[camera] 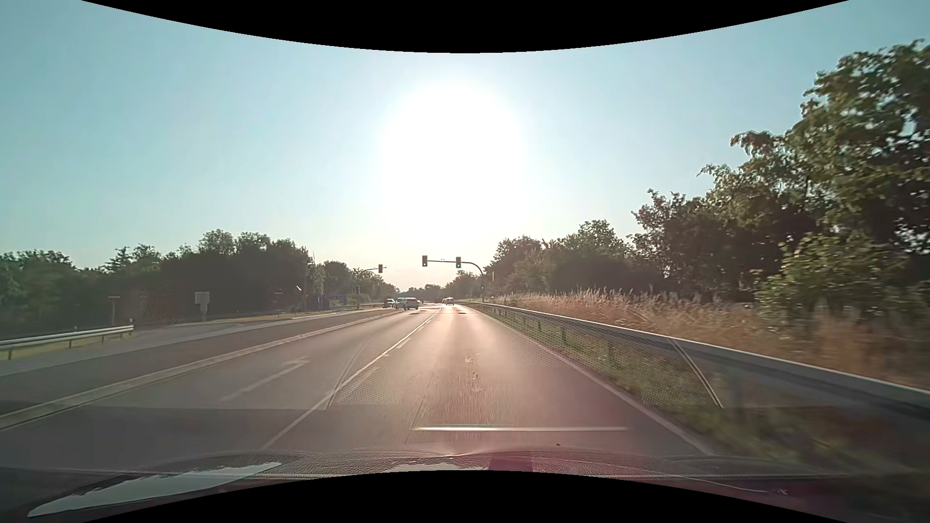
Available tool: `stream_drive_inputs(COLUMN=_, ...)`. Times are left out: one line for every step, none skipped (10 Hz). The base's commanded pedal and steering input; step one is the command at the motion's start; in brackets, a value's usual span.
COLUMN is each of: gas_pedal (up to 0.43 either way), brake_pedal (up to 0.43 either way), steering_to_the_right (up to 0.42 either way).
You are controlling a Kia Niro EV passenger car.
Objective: Follow the waypoints while adhering to traffic rules and regulations
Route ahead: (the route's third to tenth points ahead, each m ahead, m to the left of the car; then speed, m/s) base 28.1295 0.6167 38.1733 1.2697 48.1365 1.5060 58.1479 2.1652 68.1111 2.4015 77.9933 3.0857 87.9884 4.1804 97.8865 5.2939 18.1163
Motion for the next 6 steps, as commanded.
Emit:
stream_drive_inputs(gas_pedal=0.260, brake_pedal=0.000, steering_to_the_right=-0.012)
stream_drive_inputs(gas_pedal=0.260, brake_pedal=0.000, steering_to_the_right=-0.012)
stream_drive_inputs(gas_pedal=0.110, brake_pedal=0.000, steering_to_the_right=-0.012)
stream_drive_inputs(gas_pedal=0.000, brake_pedal=0.000, steering_to_the_right=-0.012)
stream_drive_inputs(gas_pedal=0.000, brake_pedal=0.000, steering_to_the_right=-0.012)
stream_drive_inputs(gas_pedal=0.000, brake_pedal=0.000, steering_to_the_right=-0.012)
